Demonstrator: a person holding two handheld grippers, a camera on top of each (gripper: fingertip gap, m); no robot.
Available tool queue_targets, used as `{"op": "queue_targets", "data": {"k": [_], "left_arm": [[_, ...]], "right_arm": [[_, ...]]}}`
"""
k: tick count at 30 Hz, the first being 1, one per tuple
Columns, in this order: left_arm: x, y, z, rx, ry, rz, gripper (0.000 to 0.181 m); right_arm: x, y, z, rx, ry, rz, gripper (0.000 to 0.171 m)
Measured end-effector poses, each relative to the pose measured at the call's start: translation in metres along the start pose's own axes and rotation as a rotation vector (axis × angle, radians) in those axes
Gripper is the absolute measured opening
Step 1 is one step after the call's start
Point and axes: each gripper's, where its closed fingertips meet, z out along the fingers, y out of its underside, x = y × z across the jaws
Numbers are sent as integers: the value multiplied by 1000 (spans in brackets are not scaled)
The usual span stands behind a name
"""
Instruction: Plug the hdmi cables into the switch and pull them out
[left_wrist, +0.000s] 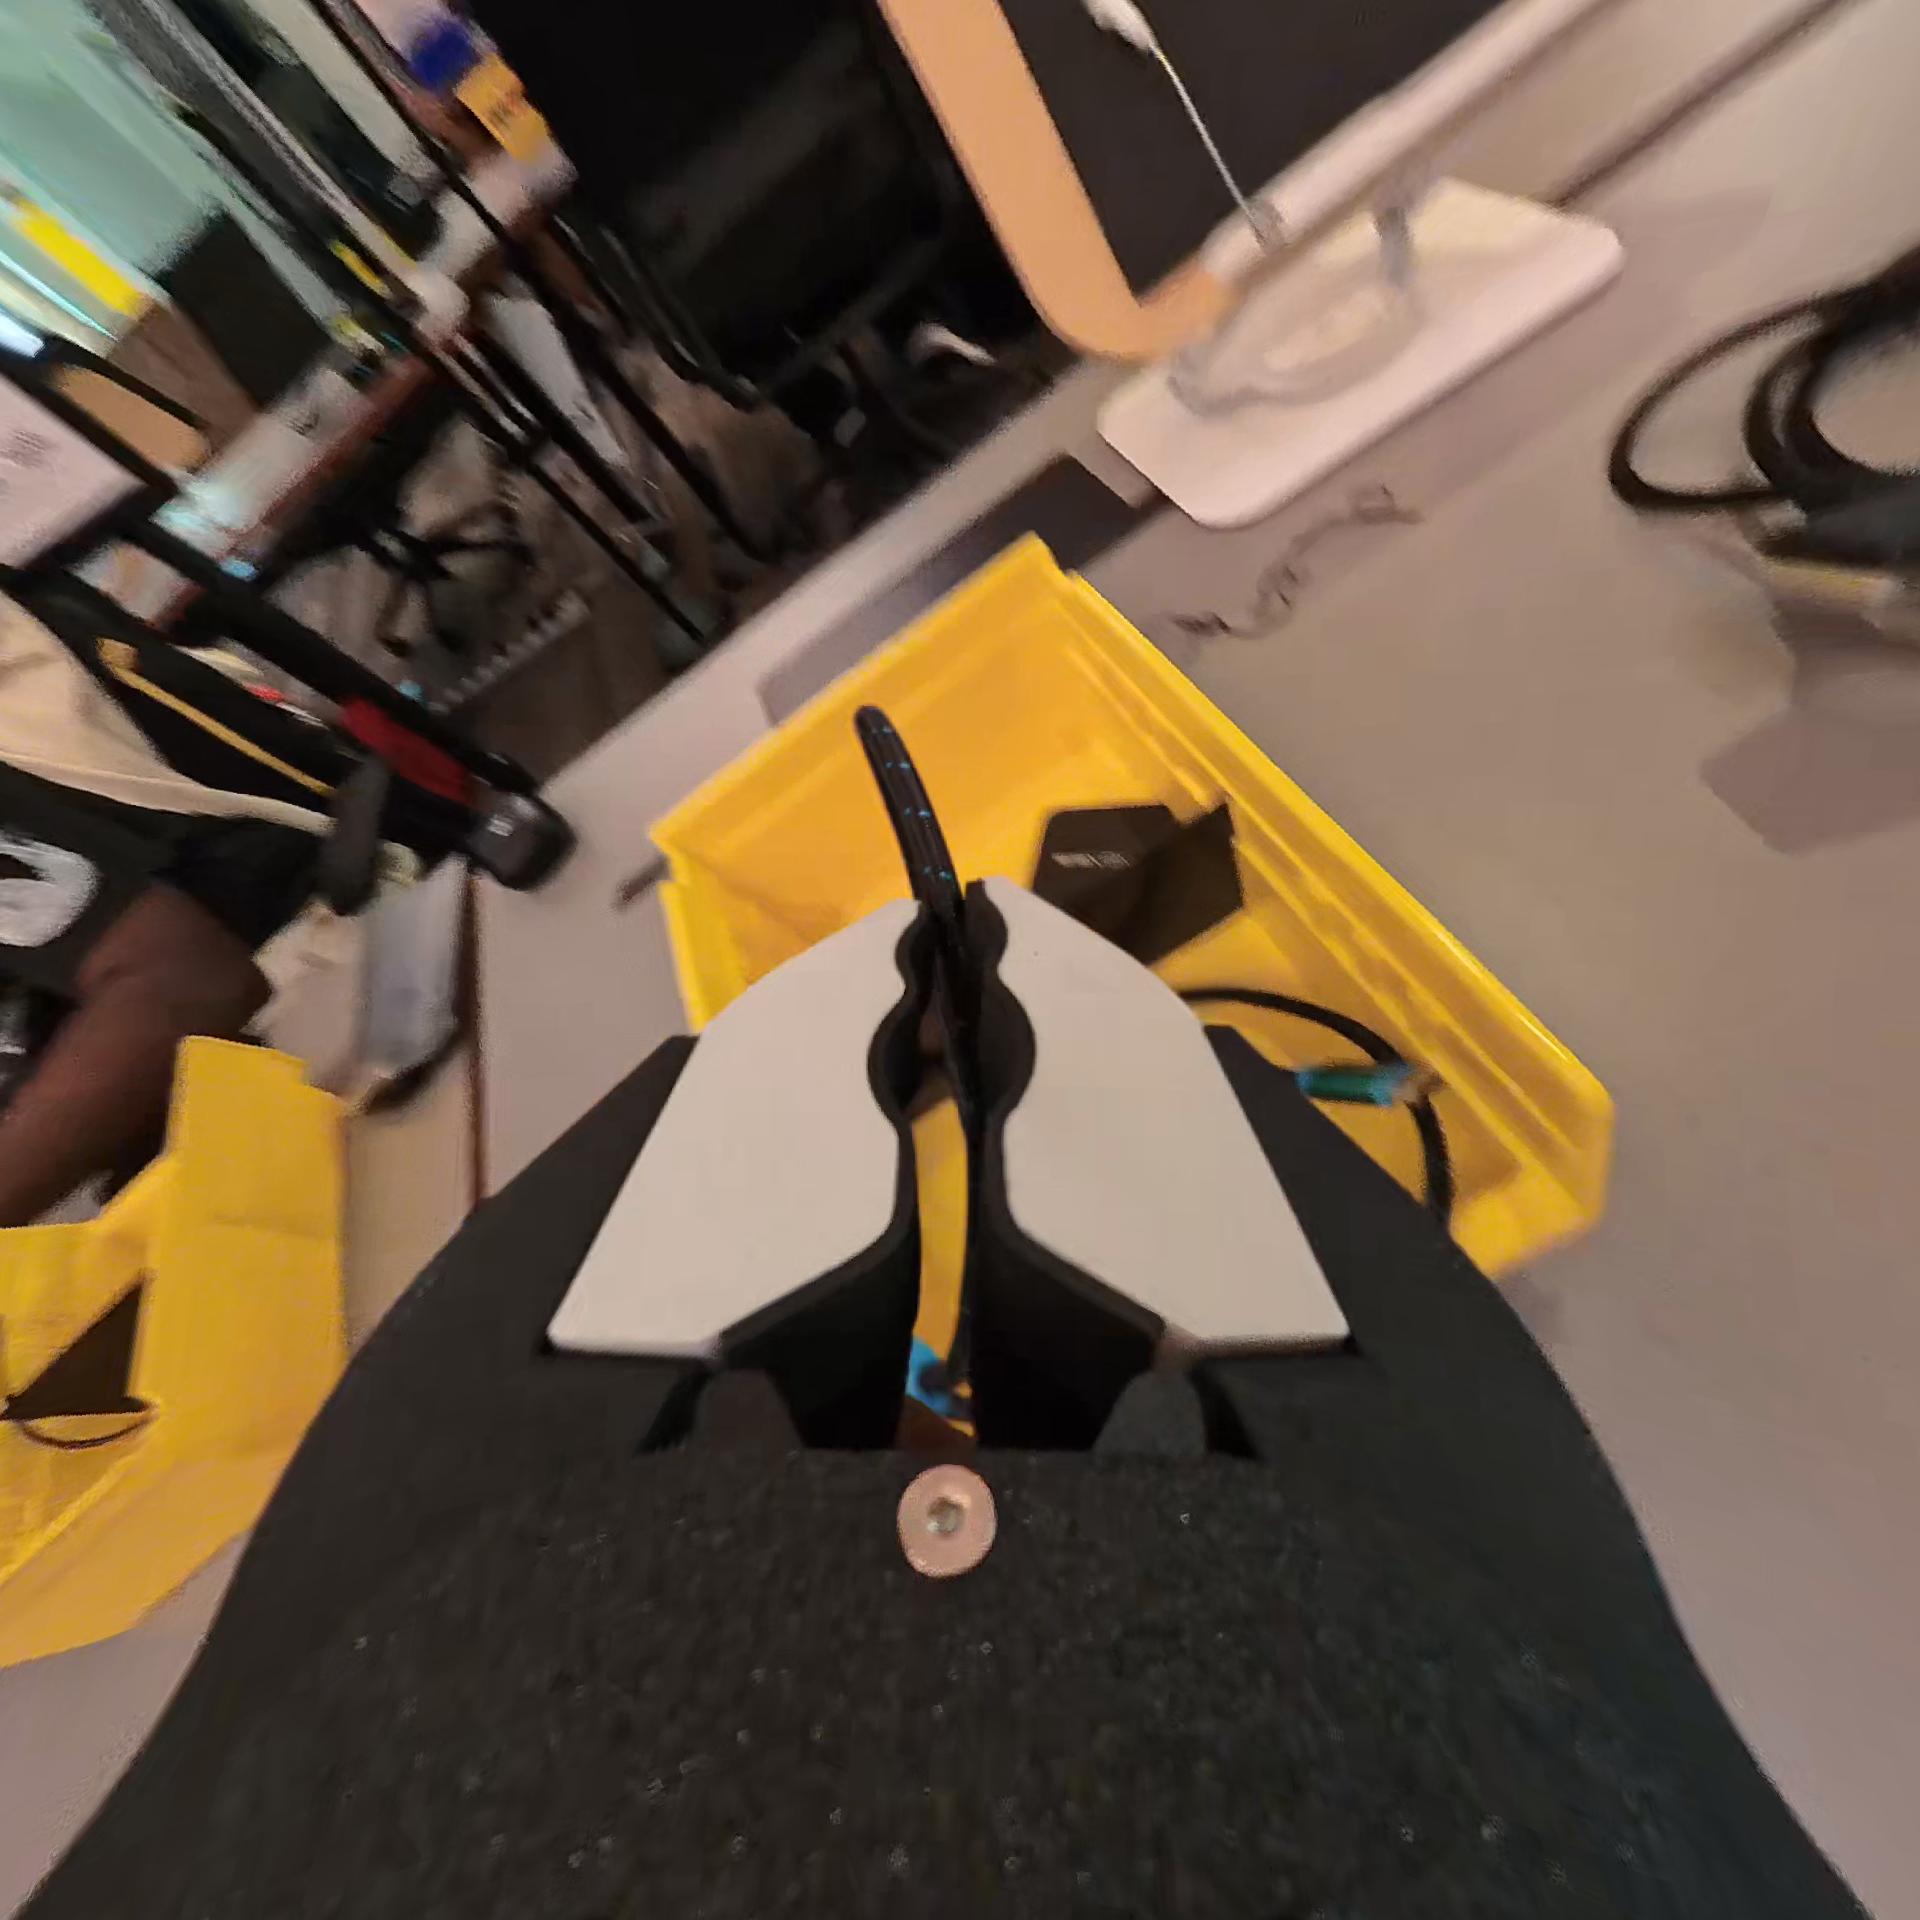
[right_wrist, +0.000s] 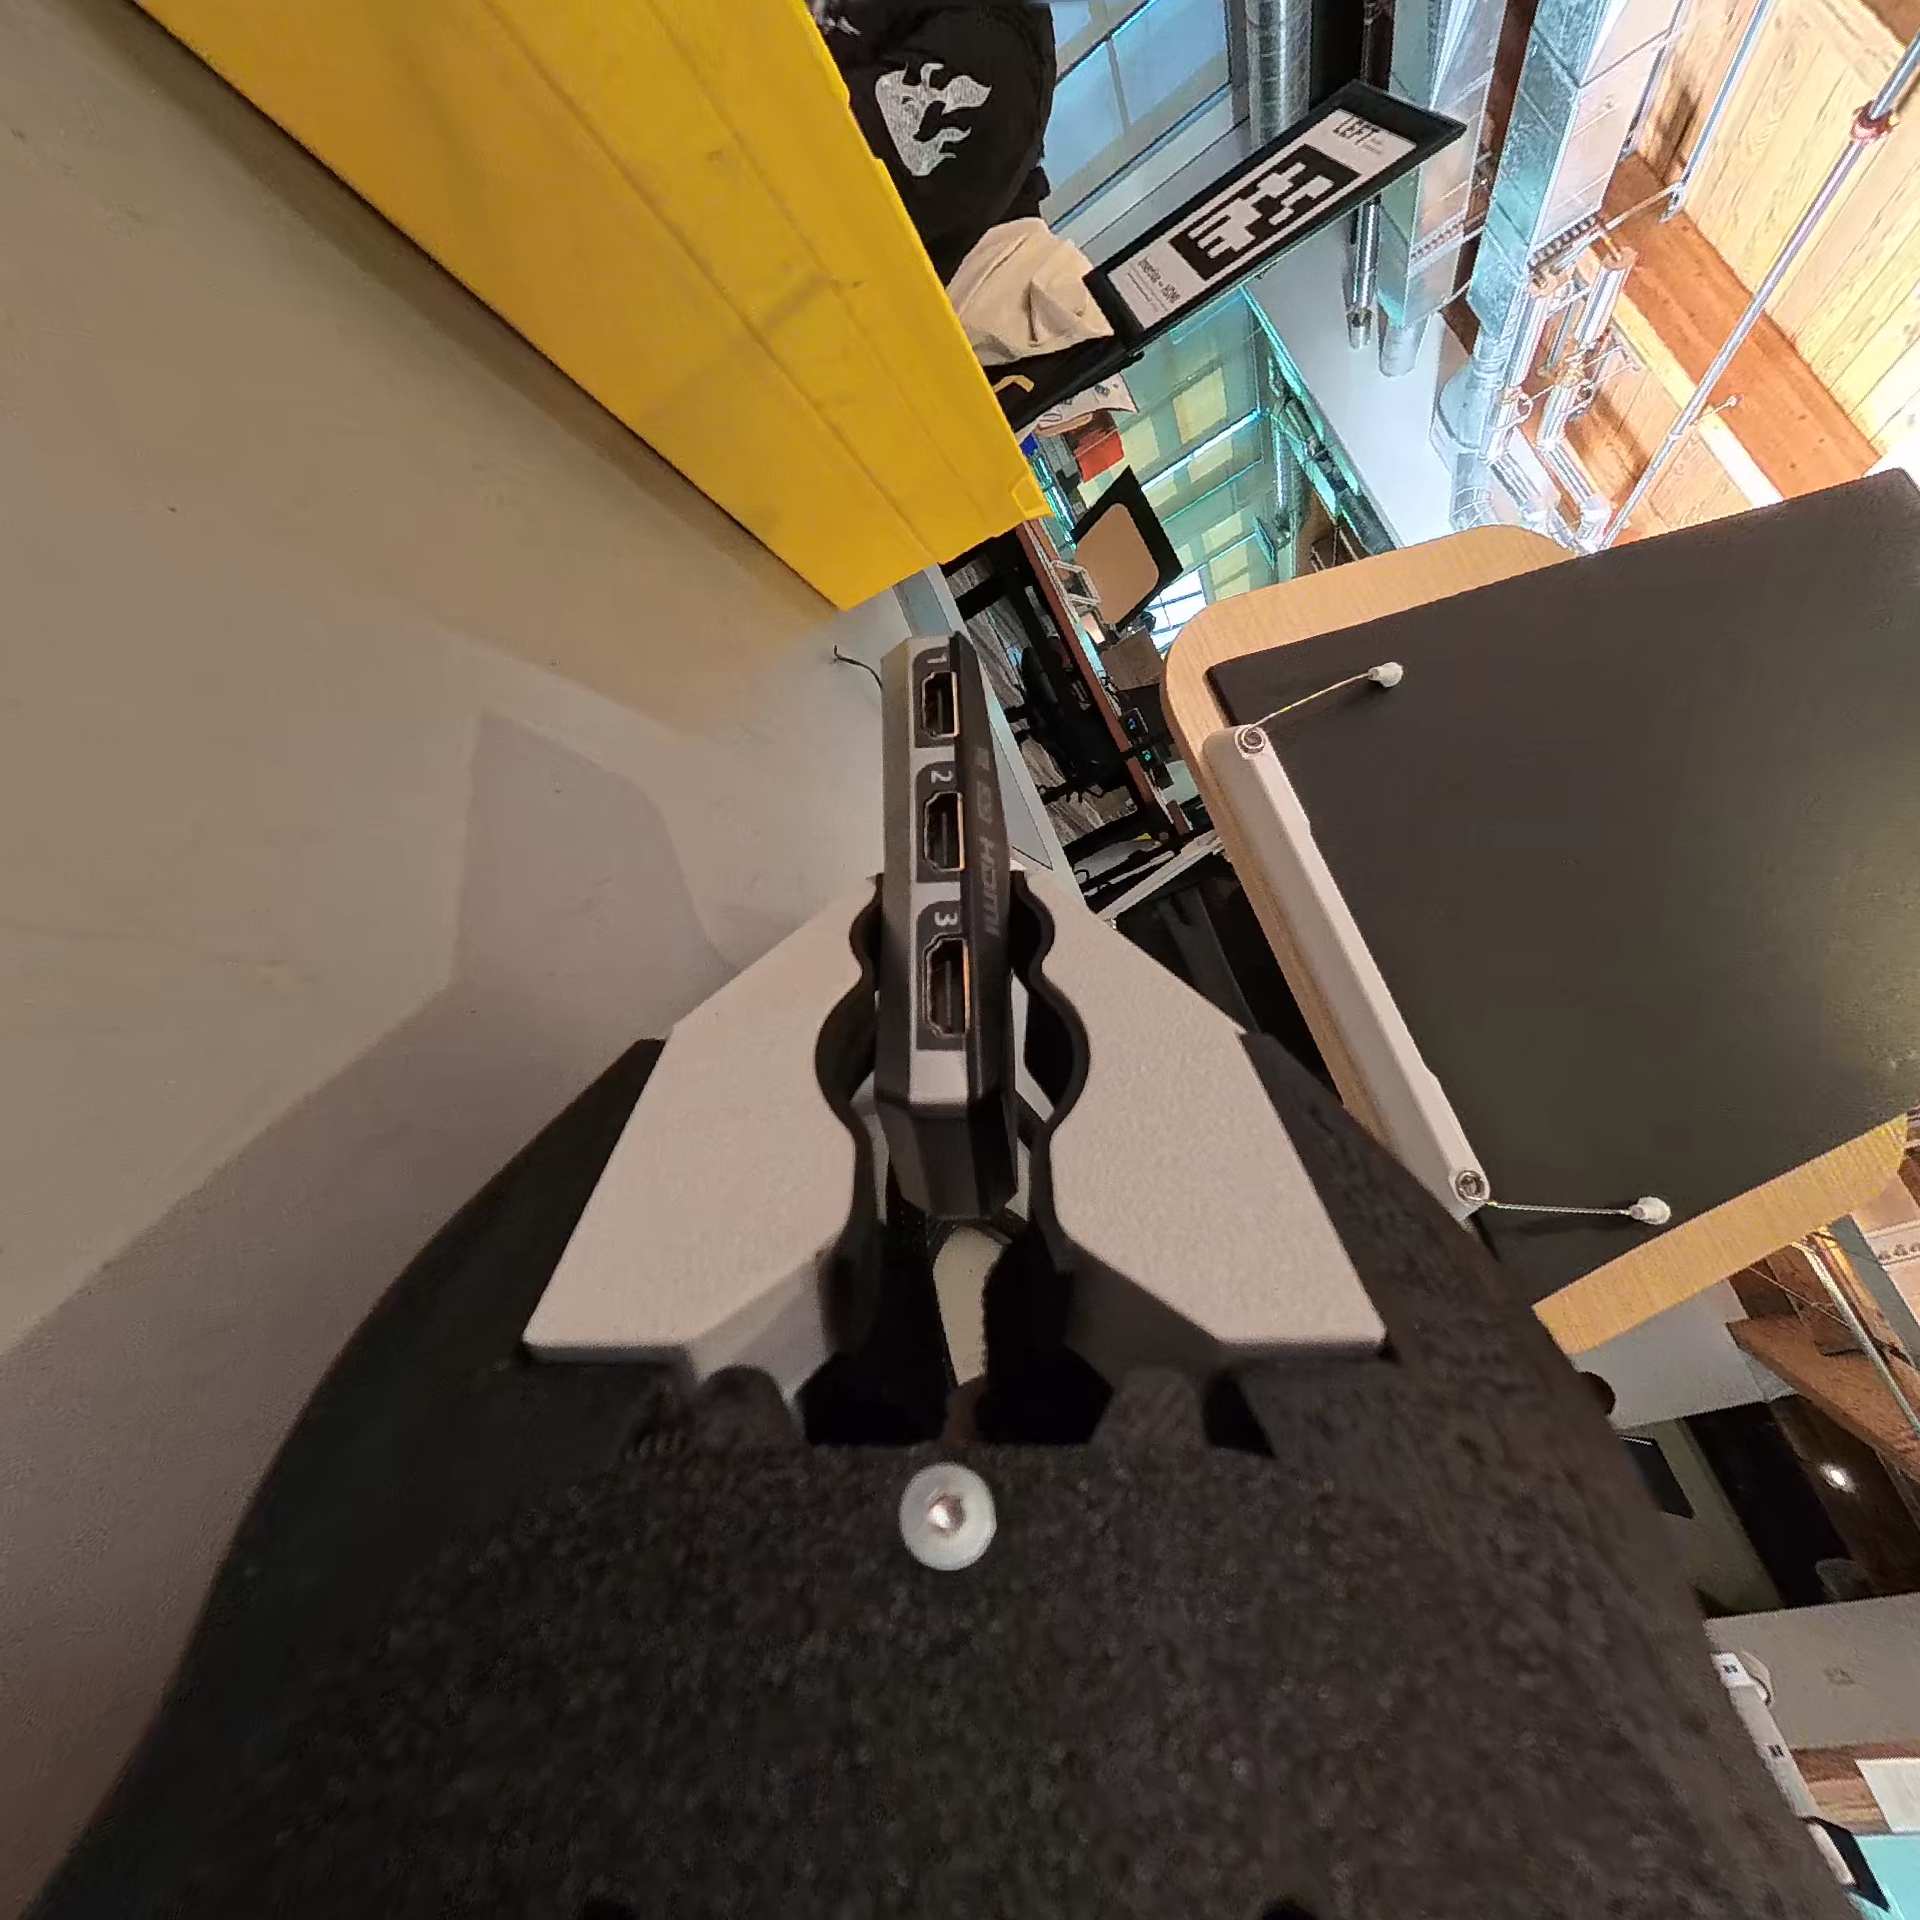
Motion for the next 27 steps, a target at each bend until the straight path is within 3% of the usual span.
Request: {"op": "queue_targets", "data": {"k": [4, 8, 11, 13, 16, 19, 22, 27], "left_arm": [[-35, -39, -9, 128, -95, 16, 5], [-32, -96, -41, 351, -128, 139, 5], [30, -135, -83, 579, 19, 262, 5], [92, -135, -103, 626, 150, 400, 6], [187, -97, -115, 605, 342, 612, 5], [242, -36, -111, 532, 451, 732, 5], [280, 20, -112, 501, 614, 695, 5], [293, 85, -100, 316, 641, 751, 9]], "right_arm": [[0, 0, 0, -2, 0, -2, 21], [2, 1, 0, -2, 5, 15, 21], [7, 2, -1, -1, 13, 54, 21], [11, 3, -1, -2, 19, 85, 21], [20, 4, -2, 5, 31, 155, 21], [34, 7, -5, 25, 51, 271, 21], [43, 12, -6, 28, 63, 355, 20], [42, 12, -6, 25, 60, 349, 21]]}}
